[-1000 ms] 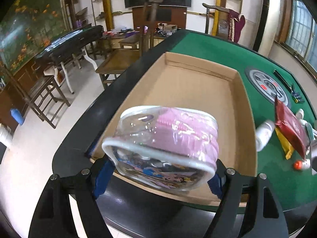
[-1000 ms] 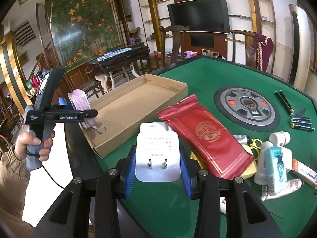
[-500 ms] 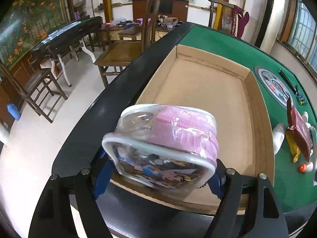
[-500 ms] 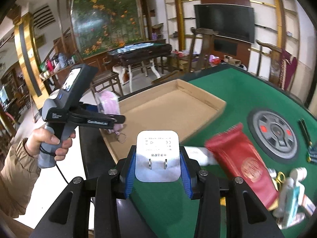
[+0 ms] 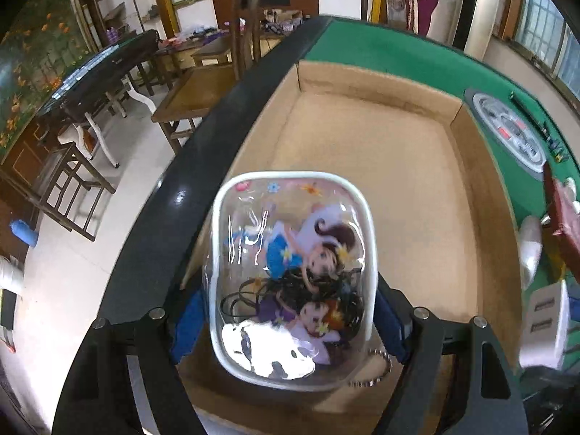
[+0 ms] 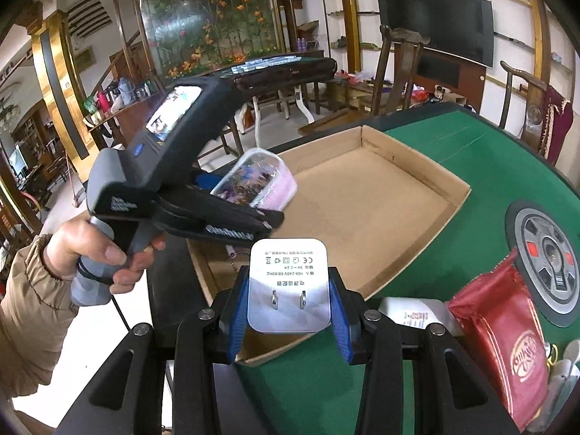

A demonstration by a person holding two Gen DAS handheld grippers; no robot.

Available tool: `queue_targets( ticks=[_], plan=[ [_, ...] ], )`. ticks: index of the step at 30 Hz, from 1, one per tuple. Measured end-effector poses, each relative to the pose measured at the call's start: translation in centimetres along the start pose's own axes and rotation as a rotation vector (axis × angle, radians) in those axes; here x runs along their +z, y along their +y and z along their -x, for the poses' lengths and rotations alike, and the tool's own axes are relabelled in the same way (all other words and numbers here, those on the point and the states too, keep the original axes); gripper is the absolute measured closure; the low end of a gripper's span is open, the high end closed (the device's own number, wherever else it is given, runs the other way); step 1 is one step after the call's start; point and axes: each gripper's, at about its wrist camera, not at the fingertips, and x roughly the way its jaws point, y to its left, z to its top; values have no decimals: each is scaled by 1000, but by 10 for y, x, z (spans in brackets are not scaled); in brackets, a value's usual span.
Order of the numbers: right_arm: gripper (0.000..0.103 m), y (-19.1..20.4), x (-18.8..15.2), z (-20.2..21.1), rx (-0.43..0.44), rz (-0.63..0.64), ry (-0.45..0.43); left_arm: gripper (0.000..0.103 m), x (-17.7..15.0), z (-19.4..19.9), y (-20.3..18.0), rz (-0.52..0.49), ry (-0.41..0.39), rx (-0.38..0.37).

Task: Organize objects
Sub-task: 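Lower the pouch into the cardboard tray and open the left gripper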

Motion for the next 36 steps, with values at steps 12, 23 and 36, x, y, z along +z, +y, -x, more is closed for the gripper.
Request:
queue_targets(
  ticks=[12, 23, 36],
  plan=[
    [60, 1, 12, -25, 11, 21, 32, 25, -19, -44, -15, -21, 41, 14],
    [60, 3, 15, -36, 21, 48, 49, 25, -12, -72, -15, 11, 7, 10],
    [60, 6, 15, -43, 22, 59, 67, 25, -7, -68, 20, -17, 42, 22]
  ],
)
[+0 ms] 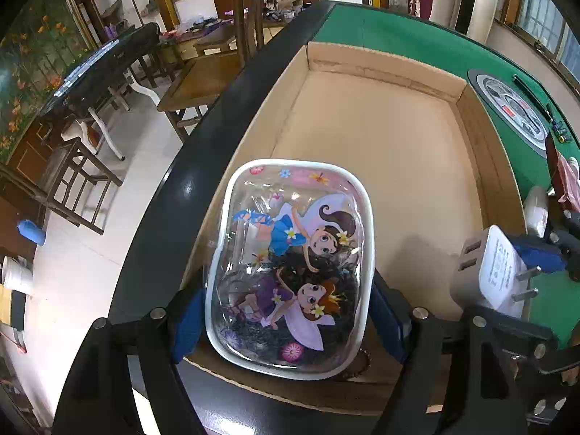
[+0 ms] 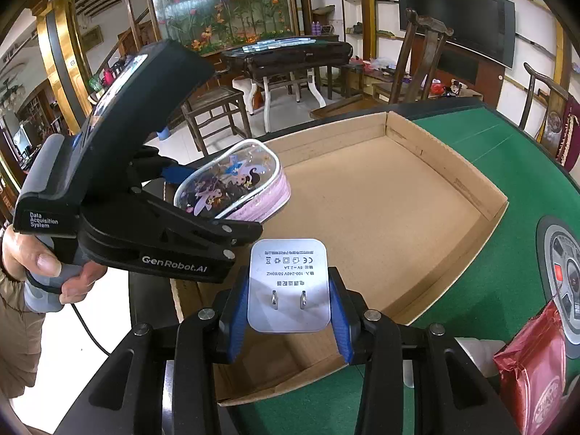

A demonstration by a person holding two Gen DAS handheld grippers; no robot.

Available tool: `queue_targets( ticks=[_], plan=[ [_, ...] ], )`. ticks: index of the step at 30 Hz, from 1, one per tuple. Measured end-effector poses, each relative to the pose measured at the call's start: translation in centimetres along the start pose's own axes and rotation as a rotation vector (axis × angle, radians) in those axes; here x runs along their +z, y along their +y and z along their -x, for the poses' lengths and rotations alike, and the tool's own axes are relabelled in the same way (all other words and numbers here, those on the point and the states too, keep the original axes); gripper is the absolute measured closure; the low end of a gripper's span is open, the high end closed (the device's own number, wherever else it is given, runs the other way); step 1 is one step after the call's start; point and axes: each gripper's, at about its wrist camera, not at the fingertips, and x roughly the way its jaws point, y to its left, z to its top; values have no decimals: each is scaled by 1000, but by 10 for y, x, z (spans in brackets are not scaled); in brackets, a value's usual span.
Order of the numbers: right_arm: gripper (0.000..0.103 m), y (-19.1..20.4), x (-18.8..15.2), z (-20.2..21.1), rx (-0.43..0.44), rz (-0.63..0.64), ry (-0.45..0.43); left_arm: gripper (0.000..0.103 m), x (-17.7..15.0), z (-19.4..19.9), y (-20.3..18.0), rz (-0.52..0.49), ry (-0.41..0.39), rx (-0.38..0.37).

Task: Organize objects
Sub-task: 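Lower the pouch into the cardboard tray and open the left gripper, then lower the white plug charger into the tray beside the pouch and open the right gripper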

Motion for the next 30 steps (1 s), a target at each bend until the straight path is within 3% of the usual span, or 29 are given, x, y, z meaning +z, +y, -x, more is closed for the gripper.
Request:
queue_targets(
  ticks=[9, 16, 20, 28, 30],
  plan=[
    [60, 2, -2, 0, 2, -4, 3, 23, -7, 9, 10, 56, -5, -95],
    [60, 2, -2, 1, 3, -6, 3, 21, -14, 18, -6, 73, -16, -89],
    [60, 3, -2, 0, 6, -8, 6, 10, -14, 29, 2, 121, -56, -135],
    [60, 12, 2, -9, 28, 30, 34, 10, -19, 56, 10, 142, -122, -80],
    [60, 13, 4, -11, 35, 34, 39, 10, -20, 64, 11, 147, -144, -34]
  ],
)
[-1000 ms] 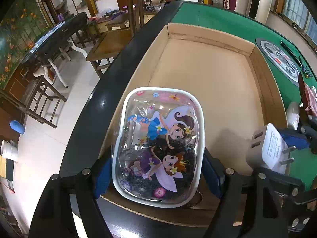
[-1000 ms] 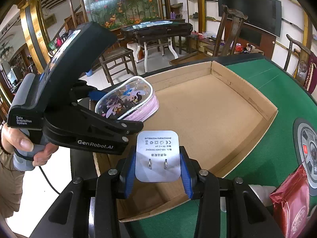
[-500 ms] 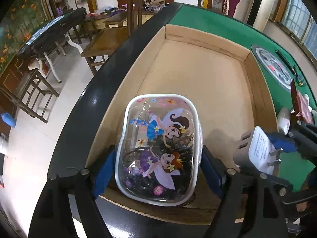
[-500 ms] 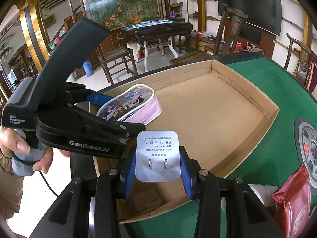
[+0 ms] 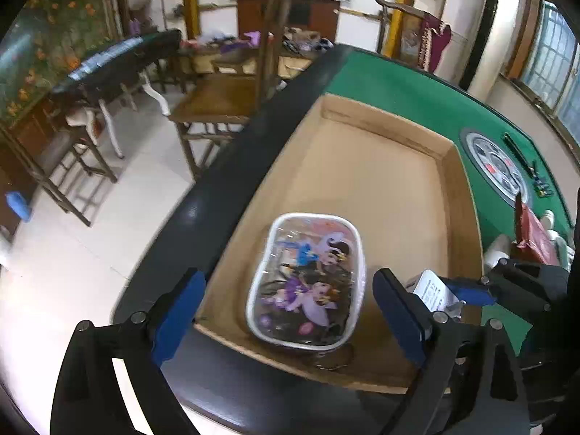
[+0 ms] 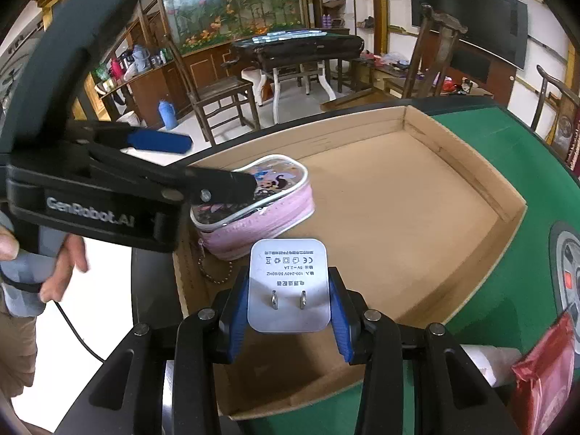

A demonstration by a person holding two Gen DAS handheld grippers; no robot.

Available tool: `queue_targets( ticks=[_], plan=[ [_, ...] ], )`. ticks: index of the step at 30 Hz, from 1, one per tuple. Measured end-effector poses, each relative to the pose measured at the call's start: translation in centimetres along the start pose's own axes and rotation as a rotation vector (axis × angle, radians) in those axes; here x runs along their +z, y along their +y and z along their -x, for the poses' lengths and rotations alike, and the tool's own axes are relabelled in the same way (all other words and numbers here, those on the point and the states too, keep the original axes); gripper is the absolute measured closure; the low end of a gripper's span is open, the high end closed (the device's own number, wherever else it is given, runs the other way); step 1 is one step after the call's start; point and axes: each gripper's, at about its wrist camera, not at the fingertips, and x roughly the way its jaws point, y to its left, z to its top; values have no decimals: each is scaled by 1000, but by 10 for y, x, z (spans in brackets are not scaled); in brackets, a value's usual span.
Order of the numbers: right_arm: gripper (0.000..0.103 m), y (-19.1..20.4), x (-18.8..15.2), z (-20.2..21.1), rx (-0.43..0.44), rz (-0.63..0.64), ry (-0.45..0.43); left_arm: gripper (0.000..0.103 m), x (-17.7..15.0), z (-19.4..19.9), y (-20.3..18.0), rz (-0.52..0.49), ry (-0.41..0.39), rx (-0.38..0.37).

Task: Organize objects
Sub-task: 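Lower the white plug charger into the tray beside the pouch and open the right gripper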

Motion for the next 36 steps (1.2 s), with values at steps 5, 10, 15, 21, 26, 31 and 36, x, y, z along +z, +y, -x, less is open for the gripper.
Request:
queue_targets(
  ticks=[5, 10, 15, 21, 26, 31, 36],
  plan=[
    [60, 4, 7, -9, 4, 19, 25, 10, 2, 18, 11, 44, -28, 12],
    [60, 13, 12, -22, 26, 53, 56, 10, 2, 23, 20, 56, -32, 44],
    [60, 17, 20, -28, 69, 52, 51, 10, 3, 21, 20, 62, -25, 47],
    [58, 9, 15, -27, 103, 17, 32, 10, 6, 14, 15, 72, -22, 55],
    [49, 10, 13, -13, 95, 2, -4, 10, 7, 12, 13, 75, -19, 49],
    [42, 9, 5, 13, 66, -1, -42, 10, 7, 11, 9, 75, -17, 43],
    [22, 1, -17, 52, 28, -37, -100, 10, 4, 11, -7, 79, -16, 1]
  ],
)
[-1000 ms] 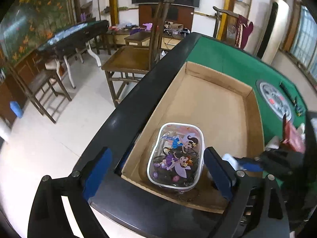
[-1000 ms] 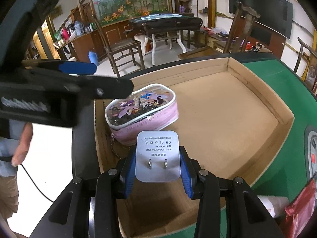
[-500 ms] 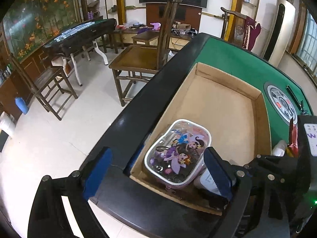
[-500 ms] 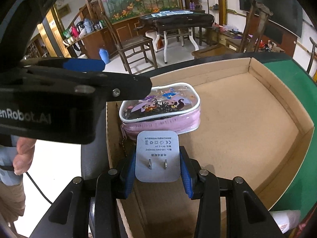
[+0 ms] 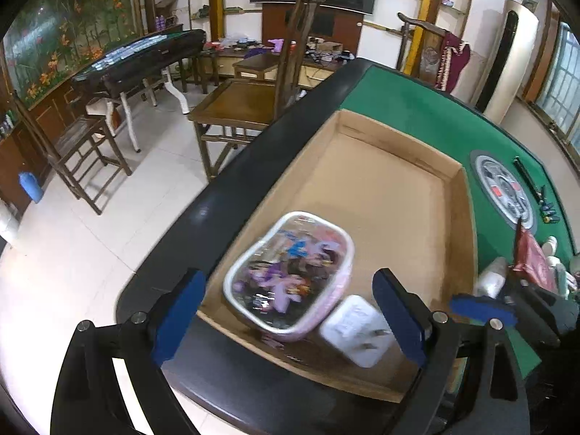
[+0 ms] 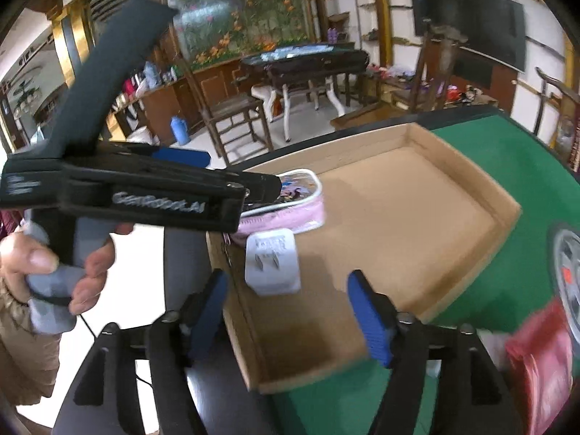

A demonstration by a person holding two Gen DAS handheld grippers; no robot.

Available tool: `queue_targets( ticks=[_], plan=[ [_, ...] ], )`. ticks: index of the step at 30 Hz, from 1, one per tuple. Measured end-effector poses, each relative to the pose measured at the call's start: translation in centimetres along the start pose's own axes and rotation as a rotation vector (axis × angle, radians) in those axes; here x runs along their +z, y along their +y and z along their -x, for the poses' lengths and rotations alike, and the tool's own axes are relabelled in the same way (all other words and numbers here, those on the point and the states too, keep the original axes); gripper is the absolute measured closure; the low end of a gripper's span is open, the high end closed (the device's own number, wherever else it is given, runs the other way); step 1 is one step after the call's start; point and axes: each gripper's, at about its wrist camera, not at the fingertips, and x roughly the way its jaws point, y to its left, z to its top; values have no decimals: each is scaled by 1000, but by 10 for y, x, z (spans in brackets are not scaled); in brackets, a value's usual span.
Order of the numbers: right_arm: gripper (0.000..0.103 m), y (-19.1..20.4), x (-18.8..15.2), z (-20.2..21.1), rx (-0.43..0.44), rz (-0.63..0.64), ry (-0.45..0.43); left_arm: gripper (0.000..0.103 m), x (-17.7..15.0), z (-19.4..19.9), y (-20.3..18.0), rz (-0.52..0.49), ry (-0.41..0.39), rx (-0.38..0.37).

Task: Organize objects
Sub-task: 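Lower the white plug charger into the tray beside the pouch and open the right gripper, then grasp the white bottle with the left gripper while the right grasps the red foil bag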

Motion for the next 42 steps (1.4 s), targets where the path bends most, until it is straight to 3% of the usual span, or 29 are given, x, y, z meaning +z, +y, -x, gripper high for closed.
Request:
queue_targets(
  ticks=[4, 8, 17, 23, 26, 33, 36, 39, 42],
  plan=[
    [5, -11, -23, 46, -53, -31, -69, 10, -4, -1, -29, -40, 5, -48],
    [2, -38, -58, 92, -141, -89, -121, 10, -11, 2, -69, -138, 8, -97],
    [0, -105, -115, 154, -285, -253, -116, 10, -34, 0, -149, -300, 44, -215],
    [0, -120, -129, 166, -278, -313, -172, 10, -42, -1, -193, -499, 11, -201],
    [0, -125, -131, 166, -264, -322, -189, 10, -39, -6, -208, -607, 23, -262],
    [0, -126, -133, 164, -249, -331, -213, 22, -25, -33, -229, -685, 81, -313],
    [0, -128, -133, 163, -248, -336, -212, 41, -25, -48, -236, -701, 135, -315],
    [0, -131, -131, 163, -252, -326, -202, 56, -33, -61, -241, -717, 174, -298],
    [0, -136, -124, 159, -251, -297, -171, 66, -35, -64, -239, -671, 199, -347]
  ],
)
